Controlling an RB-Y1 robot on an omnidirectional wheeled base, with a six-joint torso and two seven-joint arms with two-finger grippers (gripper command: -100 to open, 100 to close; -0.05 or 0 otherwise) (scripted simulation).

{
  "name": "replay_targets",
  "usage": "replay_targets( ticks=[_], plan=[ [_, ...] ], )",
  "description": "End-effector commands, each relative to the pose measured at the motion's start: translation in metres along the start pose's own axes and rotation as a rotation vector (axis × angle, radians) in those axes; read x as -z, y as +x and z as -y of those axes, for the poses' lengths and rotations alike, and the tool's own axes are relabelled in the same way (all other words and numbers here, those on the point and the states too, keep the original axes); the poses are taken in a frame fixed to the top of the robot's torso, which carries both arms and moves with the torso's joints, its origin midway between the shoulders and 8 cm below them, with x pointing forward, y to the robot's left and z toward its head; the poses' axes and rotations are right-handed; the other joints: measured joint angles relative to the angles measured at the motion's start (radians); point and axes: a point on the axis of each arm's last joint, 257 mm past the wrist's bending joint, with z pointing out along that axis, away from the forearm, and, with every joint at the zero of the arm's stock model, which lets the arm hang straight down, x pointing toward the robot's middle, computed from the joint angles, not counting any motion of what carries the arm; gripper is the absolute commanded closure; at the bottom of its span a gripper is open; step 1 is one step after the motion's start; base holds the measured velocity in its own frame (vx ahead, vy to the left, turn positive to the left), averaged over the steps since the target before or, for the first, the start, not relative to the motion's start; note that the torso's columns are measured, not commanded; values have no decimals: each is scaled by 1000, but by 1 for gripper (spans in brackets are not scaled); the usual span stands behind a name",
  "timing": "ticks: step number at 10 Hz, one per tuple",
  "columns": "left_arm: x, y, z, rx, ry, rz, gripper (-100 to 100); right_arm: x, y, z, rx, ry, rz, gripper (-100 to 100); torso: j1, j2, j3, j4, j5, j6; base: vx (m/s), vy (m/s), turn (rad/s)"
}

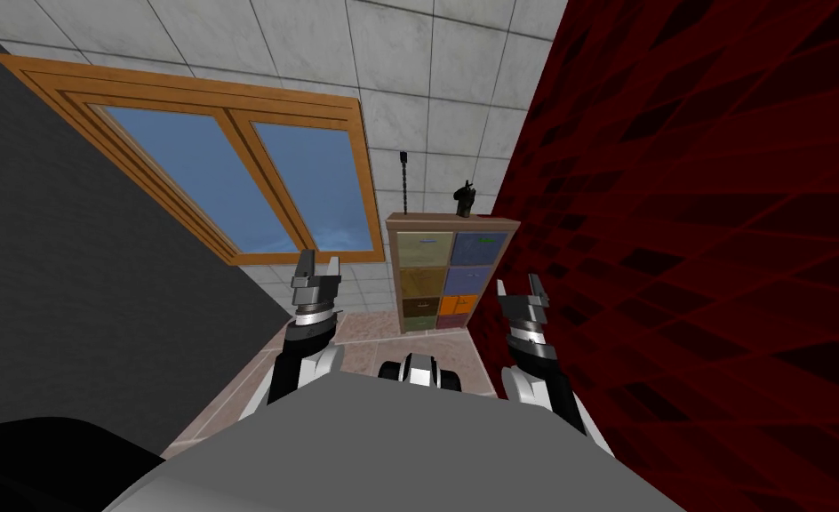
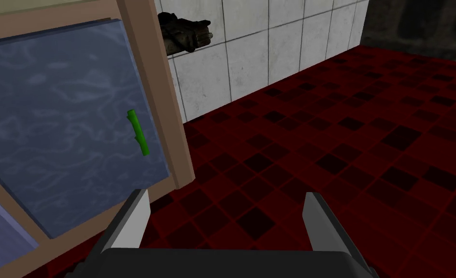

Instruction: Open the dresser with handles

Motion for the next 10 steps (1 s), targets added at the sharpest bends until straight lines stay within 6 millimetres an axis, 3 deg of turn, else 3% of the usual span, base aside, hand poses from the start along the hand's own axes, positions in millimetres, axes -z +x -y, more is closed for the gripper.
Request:
replay_targets(
  ticks=[1,10],
  plan=[
    [0,0,0,0,0,0,0,3,0,4,-81,4,-6,-100,0,0,0,0,0,0,13,9,25],
    [0,0,0,0,0,0,0,15,-6,17,-411,5,2,-100,0,0,0,0,0,0,14,9,40]
  ],
)
